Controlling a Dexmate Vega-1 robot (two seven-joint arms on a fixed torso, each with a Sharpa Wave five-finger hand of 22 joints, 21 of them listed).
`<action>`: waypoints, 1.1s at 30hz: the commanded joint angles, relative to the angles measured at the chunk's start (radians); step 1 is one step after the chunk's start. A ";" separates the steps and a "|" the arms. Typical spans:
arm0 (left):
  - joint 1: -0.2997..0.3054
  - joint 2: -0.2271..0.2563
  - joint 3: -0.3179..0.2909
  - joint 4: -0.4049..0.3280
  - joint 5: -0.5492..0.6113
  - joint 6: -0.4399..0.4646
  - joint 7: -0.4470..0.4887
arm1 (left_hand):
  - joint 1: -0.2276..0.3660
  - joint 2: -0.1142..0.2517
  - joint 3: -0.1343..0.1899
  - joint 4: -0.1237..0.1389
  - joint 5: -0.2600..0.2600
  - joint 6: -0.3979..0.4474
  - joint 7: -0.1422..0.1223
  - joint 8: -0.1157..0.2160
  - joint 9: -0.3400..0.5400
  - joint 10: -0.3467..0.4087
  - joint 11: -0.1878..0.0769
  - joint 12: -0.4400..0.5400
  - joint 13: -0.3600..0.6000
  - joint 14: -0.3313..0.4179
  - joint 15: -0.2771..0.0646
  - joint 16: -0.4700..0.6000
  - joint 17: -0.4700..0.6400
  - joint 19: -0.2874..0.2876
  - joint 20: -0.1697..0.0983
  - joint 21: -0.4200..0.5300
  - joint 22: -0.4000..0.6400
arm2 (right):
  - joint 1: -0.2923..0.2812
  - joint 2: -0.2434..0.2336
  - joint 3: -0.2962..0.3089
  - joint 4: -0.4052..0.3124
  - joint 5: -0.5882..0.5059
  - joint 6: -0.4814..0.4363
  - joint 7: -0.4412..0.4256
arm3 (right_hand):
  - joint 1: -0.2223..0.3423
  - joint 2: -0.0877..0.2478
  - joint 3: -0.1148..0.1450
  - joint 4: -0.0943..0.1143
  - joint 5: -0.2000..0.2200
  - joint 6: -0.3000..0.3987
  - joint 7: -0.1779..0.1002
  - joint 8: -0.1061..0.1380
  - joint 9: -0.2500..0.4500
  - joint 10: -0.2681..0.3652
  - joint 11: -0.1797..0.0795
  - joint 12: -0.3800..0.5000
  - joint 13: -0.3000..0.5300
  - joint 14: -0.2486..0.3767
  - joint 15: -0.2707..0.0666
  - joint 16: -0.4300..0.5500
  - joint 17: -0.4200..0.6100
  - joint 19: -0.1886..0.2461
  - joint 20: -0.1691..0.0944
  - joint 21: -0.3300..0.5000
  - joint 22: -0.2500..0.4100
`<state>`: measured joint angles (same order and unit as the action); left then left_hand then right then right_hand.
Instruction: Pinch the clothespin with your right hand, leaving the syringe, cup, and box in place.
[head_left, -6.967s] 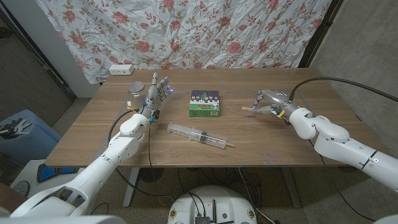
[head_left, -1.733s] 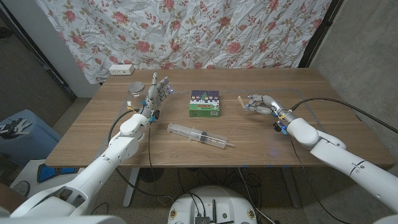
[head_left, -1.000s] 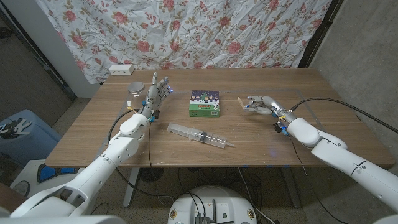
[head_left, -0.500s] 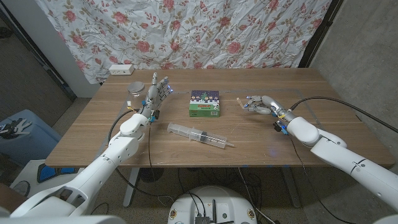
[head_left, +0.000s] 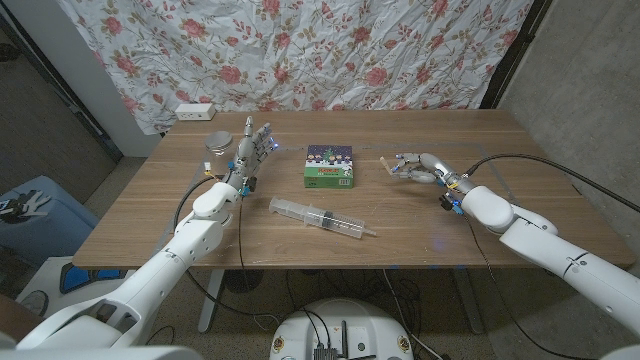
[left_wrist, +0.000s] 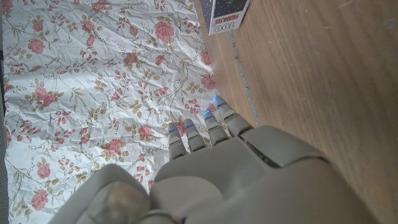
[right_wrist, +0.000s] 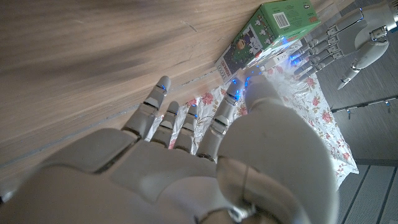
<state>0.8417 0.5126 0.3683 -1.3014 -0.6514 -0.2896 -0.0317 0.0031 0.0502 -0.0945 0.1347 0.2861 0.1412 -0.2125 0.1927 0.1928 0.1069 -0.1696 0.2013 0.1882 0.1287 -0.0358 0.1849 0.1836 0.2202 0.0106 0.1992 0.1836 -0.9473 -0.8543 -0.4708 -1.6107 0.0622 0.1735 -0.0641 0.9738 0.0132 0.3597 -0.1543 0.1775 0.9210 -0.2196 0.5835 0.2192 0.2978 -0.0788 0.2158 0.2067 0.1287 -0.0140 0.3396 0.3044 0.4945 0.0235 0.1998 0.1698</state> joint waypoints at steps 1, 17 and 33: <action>0.000 0.000 0.000 0.000 0.000 0.000 0.000 | 0.001 0.011 0.000 0.006 0.004 0.000 -0.009 0.006 0.005 0.001 -0.007 0.006 0.002 0.005 -0.011 0.005 0.004 0.006 -0.001 0.007 0.002 | 0.012 -0.004 -0.004 0.008 0.003 0.007 0.016 | -0.001 -0.002 -0.005 -0.001 0.000 -0.010 -0.002 -0.008 0.000 -0.006 0.004 -0.004 0.004 -0.003 0.003 -0.003 0.002 -0.001 0.006 -0.004 0.004; 0.000 0.000 0.000 0.000 0.000 0.000 0.000 | 0.001 0.010 0.000 0.006 0.004 0.000 -0.009 0.006 0.005 0.001 -0.007 0.005 0.002 0.005 -0.011 0.005 0.004 0.006 -0.001 0.007 0.002 | 0.021 -0.010 -0.008 0.017 -0.036 0.014 -0.003 | -0.004 0.001 -0.009 0.000 0.000 -0.014 -0.002 -0.017 -0.007 -0.006 0.004 -0.003 0.004 -0.002 0.003 -0.004 0.002 -0.002 0.007 -0.004 0.004; 0.000 0.000 0.000 0.000 0.000 0.000 0.000 | 0.001 0.011 0.000 0.006 0.004 0.000 -0.009 0.006 0.005 0.001 -0.007 0.005 0.002 0.004 -0.011 0.005 0.004 0.006 0.000 0.007 0.002 | 0.037 -0.021 -0.015 0.034 -0.139 0.060 -0.051 | -0.002 0.004 -0.011 -0.001 0.000 -0.002 -0.002 -0.016 -0.008 0.000 0.006 -0.001 0.004 0.005 -0.001 -0.002 0.002 -0.001 0.005 -0.003 0.004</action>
<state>0.8418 0.5129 0.3683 -1.3013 -0.6515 -0.2898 -0.0317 0.0031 0.0502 -0.0945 0.1347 0.2861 0.1412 -0.2125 0.1927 0.1928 0.1069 -0.1696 0.2012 0.1882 0.1287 -0.0358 0.1849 0.1835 0.2202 0.0106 0.1992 0.1836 -0.9226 -0.8657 -0.4808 -1.5873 -0.0153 0.2105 -0.0855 0.9738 0.0132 0.3532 -0.1560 0.1775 0.9071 -0.2230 0.5670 0.2065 0.2927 -0.0733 0.2158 0.2067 0.1288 -0.0141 0.3396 0.3042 0.4909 0.0269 0.1958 0.1699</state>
